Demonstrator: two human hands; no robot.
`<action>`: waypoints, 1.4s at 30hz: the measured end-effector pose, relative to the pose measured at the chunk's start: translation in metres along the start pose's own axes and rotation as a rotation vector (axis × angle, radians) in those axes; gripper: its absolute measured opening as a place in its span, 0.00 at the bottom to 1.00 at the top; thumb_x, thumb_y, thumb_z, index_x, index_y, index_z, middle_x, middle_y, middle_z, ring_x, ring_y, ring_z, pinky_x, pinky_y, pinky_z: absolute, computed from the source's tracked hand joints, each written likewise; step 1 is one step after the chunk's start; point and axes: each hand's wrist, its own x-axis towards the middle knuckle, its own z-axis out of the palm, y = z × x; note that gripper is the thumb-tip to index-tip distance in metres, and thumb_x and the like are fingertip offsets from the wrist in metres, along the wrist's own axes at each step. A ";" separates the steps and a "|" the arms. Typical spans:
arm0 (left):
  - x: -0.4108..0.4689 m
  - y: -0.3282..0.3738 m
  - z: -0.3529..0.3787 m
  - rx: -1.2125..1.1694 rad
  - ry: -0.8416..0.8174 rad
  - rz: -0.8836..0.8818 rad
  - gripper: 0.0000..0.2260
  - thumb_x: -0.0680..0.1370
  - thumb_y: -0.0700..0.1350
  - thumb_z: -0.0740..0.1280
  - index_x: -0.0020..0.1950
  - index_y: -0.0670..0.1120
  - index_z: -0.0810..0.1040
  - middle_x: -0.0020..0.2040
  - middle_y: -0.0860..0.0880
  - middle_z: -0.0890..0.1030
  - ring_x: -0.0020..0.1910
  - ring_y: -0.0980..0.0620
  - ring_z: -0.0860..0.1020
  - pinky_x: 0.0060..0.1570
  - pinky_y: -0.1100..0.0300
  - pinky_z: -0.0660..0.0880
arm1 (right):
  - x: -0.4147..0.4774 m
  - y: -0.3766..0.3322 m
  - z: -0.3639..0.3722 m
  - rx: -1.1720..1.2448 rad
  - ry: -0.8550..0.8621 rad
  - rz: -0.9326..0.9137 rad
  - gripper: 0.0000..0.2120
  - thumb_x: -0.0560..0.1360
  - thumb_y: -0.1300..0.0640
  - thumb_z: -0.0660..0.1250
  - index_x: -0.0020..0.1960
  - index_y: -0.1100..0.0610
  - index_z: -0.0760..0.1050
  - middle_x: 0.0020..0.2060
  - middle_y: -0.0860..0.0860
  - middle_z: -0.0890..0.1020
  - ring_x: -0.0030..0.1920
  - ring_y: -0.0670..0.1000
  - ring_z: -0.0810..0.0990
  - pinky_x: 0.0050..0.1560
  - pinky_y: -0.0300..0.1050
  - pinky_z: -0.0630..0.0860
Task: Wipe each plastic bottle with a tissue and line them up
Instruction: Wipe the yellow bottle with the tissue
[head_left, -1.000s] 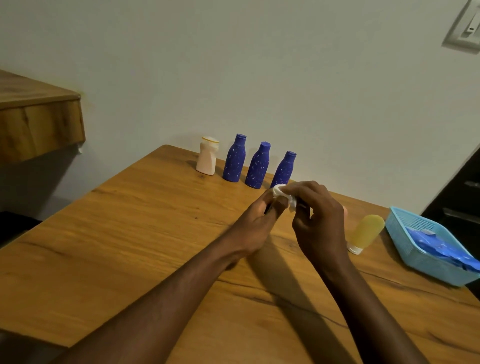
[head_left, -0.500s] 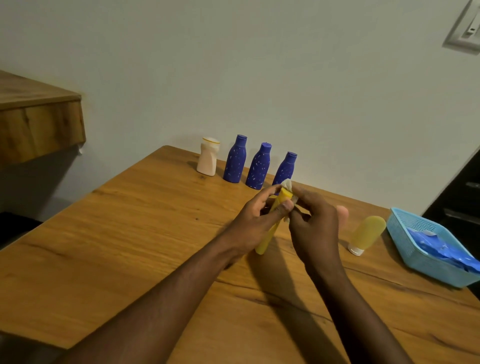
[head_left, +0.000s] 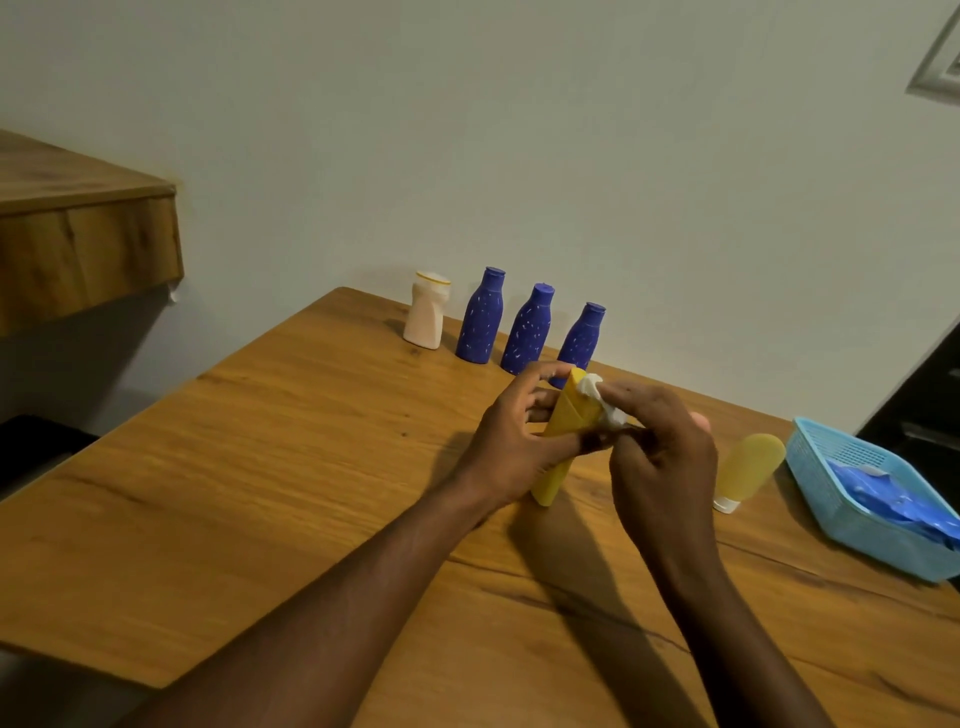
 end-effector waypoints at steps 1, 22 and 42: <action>-0.001 -0.001 0.000 0.033 0.000 0.014 0.34 0.72 0.47 0.80 0.71 0.64 0.67 0.71 0.53 0.76 0.68 0.53 0.75 0.61 0.54 0.80 | 0.002 0.001 -0.003 -0.072 -0.024 -0.047 0.24 0.73 0.75 0.63 0.60 0.53 0.80 0.54 0.43 0.80 0.56 0.41 0.78 0.53 0.37 0.77; -0.006 -0.002 0.007 0.170 0.054 0.147 0.27 0.77 0.40 0.74 0.75 0.49 0.71 0.67 0.51 0.80 0.65 0.55 0.78 0.61 0.54 0.81 | 0.025 -0.047 -0.013 -1.177 -0.710 -0.464 0.23 0.80 0.51 0.61 0.74 0.54 0.68 0.73 0.53 0.67 0.72 0.57 0.60 0.69 0.56 0.61; -0.007 0.004 0.001 0.211 0.096 0.155 0.26 0.77 0.35 0.72 0.75 0.45 0.73 0.69 0.46 0.79 0.64 0.56 0.76 0.59 0.65 0.77 | 0.016 -0.036 -0.013 -1.235 -0.775 -0.519 0.21 0.67 0.52 0.74 0.59 0.57 0.83 0.63 0.57 0.81 0.67 0.60 0.75 0.64 0.60 0.74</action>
